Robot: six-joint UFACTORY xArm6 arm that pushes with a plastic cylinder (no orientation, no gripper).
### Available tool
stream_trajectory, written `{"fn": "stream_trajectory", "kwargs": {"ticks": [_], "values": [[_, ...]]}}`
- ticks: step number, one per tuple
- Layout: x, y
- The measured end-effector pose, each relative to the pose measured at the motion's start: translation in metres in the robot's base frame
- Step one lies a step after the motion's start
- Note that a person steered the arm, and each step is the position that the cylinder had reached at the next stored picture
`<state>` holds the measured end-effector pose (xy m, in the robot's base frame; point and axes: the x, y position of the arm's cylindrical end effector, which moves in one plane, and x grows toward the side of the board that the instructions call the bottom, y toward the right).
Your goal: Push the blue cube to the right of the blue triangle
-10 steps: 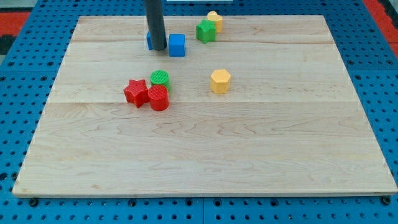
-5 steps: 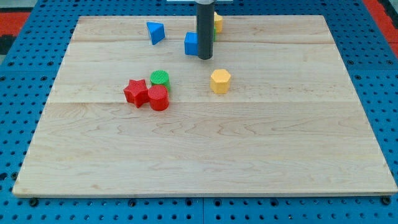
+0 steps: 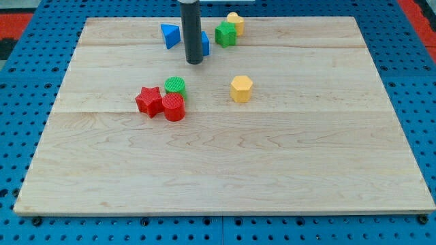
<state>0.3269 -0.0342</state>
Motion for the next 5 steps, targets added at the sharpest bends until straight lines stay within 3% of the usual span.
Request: {"fn": "stream_trajectory", "kwargs": {"ticks": [1,2,3,5], "values": [[-0.014,0.032],[-0.038,0.024],[-0.038,-0.004],[-0.018,0.028]]}}
